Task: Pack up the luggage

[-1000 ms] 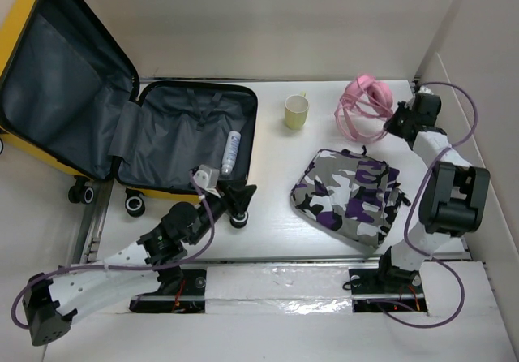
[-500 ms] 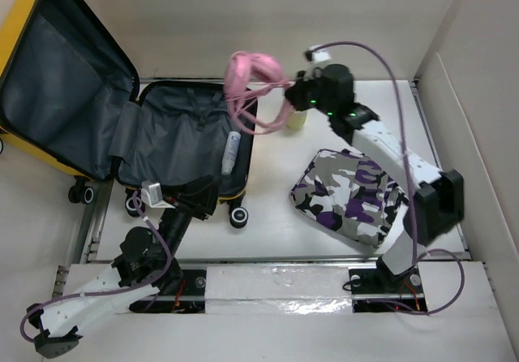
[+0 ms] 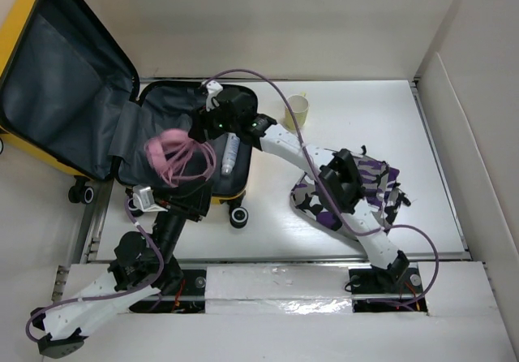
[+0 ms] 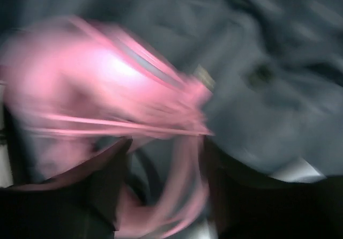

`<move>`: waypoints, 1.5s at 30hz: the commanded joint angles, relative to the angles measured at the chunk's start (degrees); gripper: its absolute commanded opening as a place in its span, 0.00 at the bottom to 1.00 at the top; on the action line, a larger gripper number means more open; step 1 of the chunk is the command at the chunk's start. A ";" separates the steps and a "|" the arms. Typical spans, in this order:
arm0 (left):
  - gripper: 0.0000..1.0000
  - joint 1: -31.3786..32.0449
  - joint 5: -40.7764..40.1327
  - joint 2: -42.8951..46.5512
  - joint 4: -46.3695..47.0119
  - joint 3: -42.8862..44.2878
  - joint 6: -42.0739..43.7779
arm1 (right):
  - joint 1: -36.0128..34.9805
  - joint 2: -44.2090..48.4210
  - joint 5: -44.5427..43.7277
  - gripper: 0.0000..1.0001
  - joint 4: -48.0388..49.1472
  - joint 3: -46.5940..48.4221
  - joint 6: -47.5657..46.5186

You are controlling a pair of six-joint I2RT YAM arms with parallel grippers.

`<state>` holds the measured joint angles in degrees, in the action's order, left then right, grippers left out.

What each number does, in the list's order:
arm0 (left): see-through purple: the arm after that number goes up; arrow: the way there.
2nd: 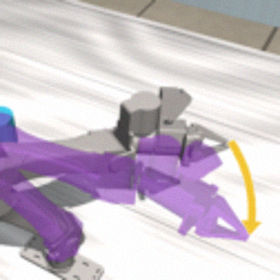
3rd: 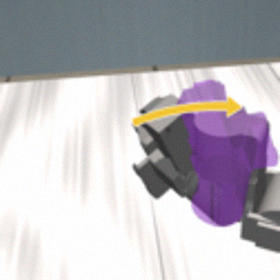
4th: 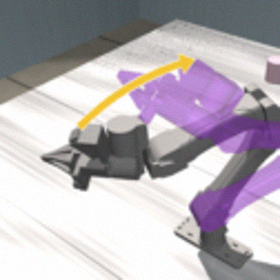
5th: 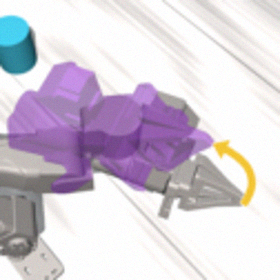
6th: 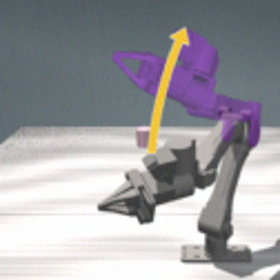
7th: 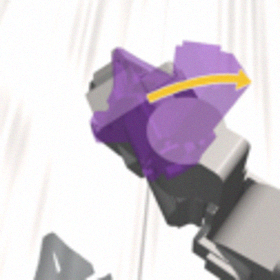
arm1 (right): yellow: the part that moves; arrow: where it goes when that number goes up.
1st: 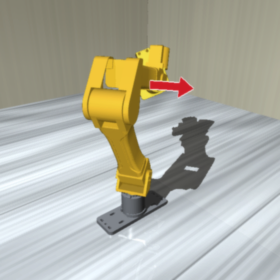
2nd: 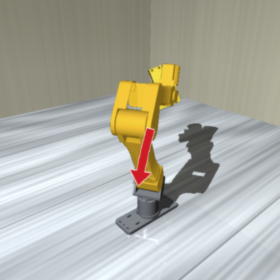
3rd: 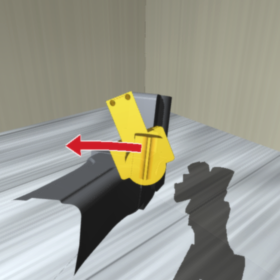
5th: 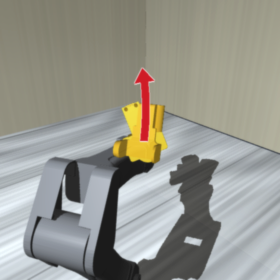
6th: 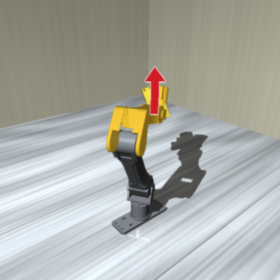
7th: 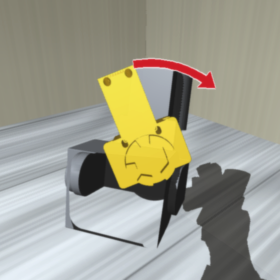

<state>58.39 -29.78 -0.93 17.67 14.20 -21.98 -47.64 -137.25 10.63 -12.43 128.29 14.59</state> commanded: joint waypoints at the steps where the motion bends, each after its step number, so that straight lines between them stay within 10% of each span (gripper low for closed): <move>1: 0.40 -0.21 -1.33 2.42 0.96 -0.66 0.00 | -0.97 3.39 8.78 0.72 6.88 8.65 3.51; 6: 0.40 -0.21 -1.60 1.72 0.70 -0.22 -0.26 | 2.28 14.08 3.44 0.84 8.29 -5.45 -0.96; 11: 0.40 -0.21 -2.83 1.46 0.35 -0.05 -0.78 | 8.43 28.33 -10.14 0.00 13.74 -25.17 -5.70; 14: 0.40 -0.21 -3.18 -0.21 1.13 -0.66 -0.70 | 12.29 34.85 -23.05 0.00 12.61 -33.53 -9.84; 19: 0.40 -0.21 -3.53 -1.27 1.04 -0.57 -1.14 | 20.63 34.95 -28.13 0.56 4.54 -35.65 -12.57; 28: 0.42 -0.21 -3.97 -4.69 2.02 -0.49 -0.87 | 25.58 20.02 -16.44 0.63 -2.34 -25.91 -12.66; 35: 0.42 -0.21 -3.71 -5.14 1.58 -0.05 -0.87 | 28.03 14.03 -15.04 0.57 1.43 -27.65 -7.92; 40: 0.42 -0.21 -3.79 -5.22 2.10 -0.40 -0.87 | 28.65 15.08 -11.07 0.00 6.44 -30.99 -6.86; 45: 0.42 -0.21 -3.35 -4.87 2.10 -0.39 -0.96 | 26.82 27.96 -13.43 0.00 16.71 -40.46 -6.85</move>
<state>58.39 -33.26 -5.37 16.91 13.82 -23.00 -18.96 -120.51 -2.22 -6.94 91.02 7.11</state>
